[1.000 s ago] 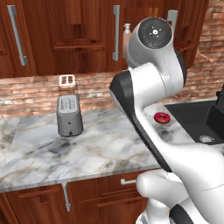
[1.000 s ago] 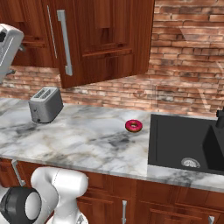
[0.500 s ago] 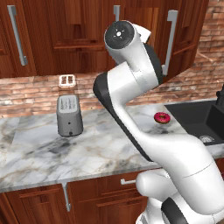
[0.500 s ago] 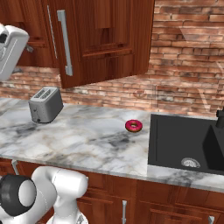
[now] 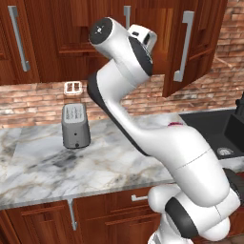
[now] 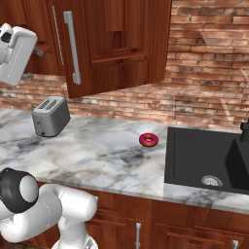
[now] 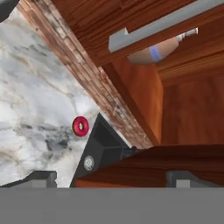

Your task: Pick the sponge and soap dispenser from the cabinet and place them on the counter.

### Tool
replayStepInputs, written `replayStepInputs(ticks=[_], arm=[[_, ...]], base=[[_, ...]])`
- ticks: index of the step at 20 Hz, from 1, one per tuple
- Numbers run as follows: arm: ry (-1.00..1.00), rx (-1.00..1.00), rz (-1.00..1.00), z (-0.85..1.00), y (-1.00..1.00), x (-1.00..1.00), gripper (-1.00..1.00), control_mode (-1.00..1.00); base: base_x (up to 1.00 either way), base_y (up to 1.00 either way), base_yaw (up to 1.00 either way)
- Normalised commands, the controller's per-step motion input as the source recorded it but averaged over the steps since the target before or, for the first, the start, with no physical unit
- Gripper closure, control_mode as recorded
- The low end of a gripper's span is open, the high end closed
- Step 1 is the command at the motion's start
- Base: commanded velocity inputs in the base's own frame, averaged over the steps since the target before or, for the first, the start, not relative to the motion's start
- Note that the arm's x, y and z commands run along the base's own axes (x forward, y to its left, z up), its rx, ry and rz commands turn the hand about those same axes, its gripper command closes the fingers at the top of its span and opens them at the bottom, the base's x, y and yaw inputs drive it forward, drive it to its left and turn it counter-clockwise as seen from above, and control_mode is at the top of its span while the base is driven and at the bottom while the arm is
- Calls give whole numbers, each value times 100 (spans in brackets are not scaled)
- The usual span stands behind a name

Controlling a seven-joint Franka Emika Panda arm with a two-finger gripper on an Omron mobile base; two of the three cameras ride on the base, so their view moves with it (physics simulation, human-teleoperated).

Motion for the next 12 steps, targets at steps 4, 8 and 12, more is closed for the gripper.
replayStepInputs(ticks=[4,8,12], arm=[[8,-15,-7,0,-3,3,-100,-100],[0,-8,2,0,0,0,-100,-100],[-4,-9,1,0,-2,-3,-100,-100]], base=[[0,0,0],[0,0,0],[0,0,0]])
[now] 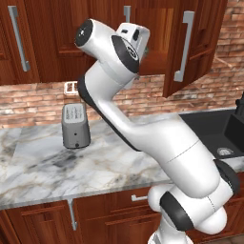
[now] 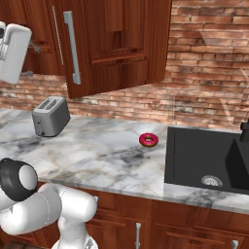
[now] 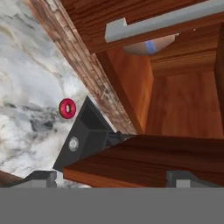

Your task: Pick the sponge and soap dispenser from the cabinet and place them on the counter.

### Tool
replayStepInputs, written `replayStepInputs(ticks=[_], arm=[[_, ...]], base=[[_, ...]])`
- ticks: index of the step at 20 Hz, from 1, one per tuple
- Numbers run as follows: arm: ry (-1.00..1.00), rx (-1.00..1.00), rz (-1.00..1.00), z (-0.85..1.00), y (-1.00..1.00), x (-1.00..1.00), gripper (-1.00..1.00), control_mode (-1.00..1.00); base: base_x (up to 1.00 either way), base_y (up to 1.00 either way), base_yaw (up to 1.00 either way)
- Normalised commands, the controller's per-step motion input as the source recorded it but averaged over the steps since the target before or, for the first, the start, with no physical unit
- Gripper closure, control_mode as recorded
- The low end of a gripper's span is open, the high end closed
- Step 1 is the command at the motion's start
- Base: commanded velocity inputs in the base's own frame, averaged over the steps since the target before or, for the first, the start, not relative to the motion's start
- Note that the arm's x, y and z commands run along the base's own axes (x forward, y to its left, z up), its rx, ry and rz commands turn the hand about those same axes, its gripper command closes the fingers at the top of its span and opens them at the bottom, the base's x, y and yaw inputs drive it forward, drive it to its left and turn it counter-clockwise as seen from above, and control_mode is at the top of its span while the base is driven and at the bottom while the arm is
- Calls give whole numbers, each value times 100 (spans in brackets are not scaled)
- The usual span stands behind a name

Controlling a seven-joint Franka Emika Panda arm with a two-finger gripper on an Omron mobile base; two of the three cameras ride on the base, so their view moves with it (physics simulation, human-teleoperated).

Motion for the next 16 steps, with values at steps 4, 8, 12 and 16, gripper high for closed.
replayStepInputs(ticks=[4,8,12,16], arm=[[-2,-10,0,0,-23,-11,-100,-100],[0,-9,-3,0,-36,-4,-100,-100],[0,-8,-8,0,-31,0,-100,-100],[0,-6,-12,0,-15,0,-100,-100]], base=[[0,0,0],[0,0,0],[0,0,0],[0,0,0]])
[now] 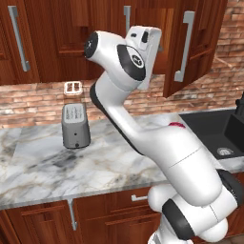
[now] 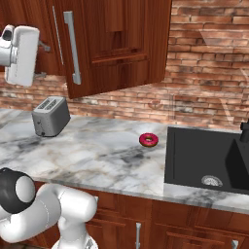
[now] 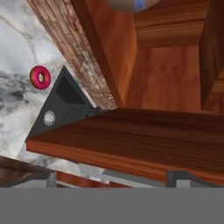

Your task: Pick the sponge and soap dispenser from the cabinet and place them on the counter.

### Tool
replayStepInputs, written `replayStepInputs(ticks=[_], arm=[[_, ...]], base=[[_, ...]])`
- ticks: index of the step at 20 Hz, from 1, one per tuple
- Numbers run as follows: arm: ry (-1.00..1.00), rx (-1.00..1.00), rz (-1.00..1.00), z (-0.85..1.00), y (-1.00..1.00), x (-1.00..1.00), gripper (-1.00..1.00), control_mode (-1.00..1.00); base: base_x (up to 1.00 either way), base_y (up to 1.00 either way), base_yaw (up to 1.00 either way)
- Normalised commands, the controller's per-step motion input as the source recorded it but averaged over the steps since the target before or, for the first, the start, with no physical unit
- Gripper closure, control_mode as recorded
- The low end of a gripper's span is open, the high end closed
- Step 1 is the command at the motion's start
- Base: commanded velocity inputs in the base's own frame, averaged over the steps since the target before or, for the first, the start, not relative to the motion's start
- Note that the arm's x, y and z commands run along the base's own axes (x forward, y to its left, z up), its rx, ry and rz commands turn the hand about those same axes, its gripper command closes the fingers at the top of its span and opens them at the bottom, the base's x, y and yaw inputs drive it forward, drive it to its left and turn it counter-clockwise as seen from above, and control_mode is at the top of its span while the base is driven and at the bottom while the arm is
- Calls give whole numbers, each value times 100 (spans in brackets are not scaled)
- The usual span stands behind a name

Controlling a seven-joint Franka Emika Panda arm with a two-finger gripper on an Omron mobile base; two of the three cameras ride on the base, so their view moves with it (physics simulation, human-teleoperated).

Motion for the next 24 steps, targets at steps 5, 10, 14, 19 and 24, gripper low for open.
replayStepInputs(ticks=[5,10,14,19,24], arm=[[0,-5,-13,-2,-1,7,-100,-100],[1,-3,-17,-2,6,18,-100,-100],[0,0,-16,-1,0,17,-100,-100],[0,0,-14,0,1,24,-100,-100],[0,0,-11,0,-2,11,-100,-100]], base=[[0,0,0],[0,0,0],[0,0,0],[0,0,0],[0,0,0]])
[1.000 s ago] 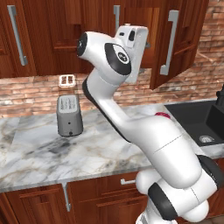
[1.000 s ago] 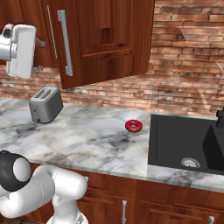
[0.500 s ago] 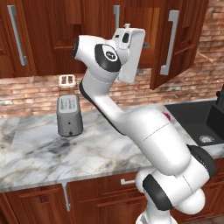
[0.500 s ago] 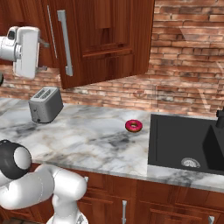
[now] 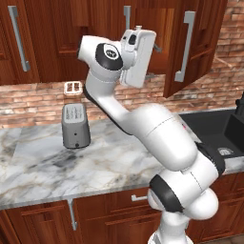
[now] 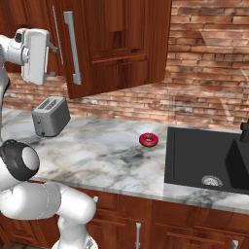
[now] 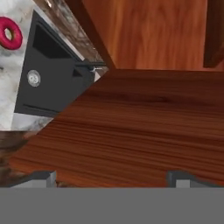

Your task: Pick the sponge and soap dispenser from the cabinet and place them on the counter.

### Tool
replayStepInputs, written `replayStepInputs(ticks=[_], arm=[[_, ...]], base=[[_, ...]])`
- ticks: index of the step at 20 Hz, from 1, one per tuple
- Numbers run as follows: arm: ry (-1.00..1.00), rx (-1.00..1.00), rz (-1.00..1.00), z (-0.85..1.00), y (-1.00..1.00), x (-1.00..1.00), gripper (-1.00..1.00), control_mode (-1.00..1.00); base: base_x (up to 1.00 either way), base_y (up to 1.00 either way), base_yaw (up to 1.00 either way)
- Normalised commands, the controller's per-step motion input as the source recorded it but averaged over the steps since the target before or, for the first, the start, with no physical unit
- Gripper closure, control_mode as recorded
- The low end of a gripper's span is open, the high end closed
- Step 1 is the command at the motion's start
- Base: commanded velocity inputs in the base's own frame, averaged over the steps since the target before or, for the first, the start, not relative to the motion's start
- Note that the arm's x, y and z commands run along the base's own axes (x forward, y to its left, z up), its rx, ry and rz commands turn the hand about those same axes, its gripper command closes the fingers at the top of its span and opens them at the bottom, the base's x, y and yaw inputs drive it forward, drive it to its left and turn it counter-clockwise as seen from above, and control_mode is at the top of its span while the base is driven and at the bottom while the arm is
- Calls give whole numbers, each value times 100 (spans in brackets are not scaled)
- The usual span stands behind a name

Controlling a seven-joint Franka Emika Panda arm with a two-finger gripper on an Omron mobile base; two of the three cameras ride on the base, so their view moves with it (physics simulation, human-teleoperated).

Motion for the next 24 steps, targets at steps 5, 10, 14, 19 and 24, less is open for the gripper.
replayStepInputs(ticks=[5,10,14,19,24], arm=[[0,0,-8,0,-11,2,-100,-100],[-1,0,-6,0,-30,0,-100,-100],[0,0,-6,-1,-41,-1,-100,-100],[0,0,-5,-1,-44,-2,-100,-100],[-2,0,-5,0,-49,-18,-100,-100]], base=[[0,0,0],[0,0,0],[0,0,0],[0,0,0],[0,0,0]])
